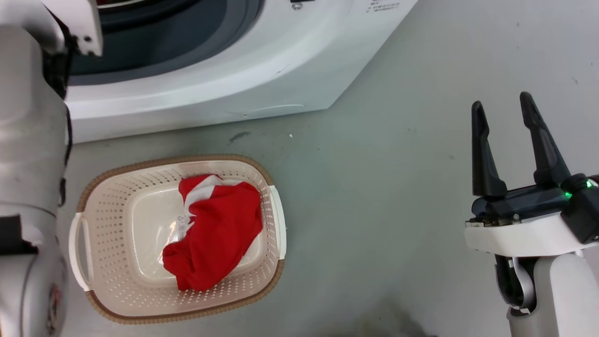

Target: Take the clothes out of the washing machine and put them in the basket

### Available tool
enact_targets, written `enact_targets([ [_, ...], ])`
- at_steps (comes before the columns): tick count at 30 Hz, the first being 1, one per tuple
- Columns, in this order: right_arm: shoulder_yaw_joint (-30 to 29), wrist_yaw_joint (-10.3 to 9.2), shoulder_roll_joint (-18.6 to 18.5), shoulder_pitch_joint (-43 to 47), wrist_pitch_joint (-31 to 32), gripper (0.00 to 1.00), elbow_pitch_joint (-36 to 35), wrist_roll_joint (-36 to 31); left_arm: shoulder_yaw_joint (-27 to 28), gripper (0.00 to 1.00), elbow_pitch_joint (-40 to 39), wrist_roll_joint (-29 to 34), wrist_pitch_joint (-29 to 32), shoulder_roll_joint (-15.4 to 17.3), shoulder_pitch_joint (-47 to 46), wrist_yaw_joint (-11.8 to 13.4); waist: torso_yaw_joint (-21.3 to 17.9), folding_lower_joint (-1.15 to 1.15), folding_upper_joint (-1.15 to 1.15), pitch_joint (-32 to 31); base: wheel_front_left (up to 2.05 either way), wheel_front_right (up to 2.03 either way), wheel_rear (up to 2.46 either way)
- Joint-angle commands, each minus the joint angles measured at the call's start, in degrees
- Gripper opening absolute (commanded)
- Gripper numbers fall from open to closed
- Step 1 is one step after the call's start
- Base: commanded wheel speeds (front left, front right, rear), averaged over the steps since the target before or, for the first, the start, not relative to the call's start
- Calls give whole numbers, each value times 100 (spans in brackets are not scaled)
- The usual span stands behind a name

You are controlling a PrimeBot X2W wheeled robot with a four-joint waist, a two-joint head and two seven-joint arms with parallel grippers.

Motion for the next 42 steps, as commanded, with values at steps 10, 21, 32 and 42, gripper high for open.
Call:
enact_targets([
  [10, -13, -4, 10, -260, -14, 100, -81, 150, -205, 100, 738, -3, 1259, 273, -1100, -214, -184, -1, 0, 600, 0, 0, 0],
  [21, -78, -4, 10, -362, -14, 100, -118, 240, -299, 100, 1078, -129, 2017, 321, -1621, -263, -234, -1, 0, 931, 0, 0, 0],
  [32, -74, -4, 10, -383, -14, 100, -82, 261, -474, 0, 1145, -136, 1823, 308, -1437, -172, -248, -1, 0, 939, 0, 0, 0],
  [42, -62, -4, 9, -247, -14, 100, 35, 206, -551, 0, 1040, -201, 898, 337, -1183, -142, -265, -1, 0, 564, 0, 0, 0],
])
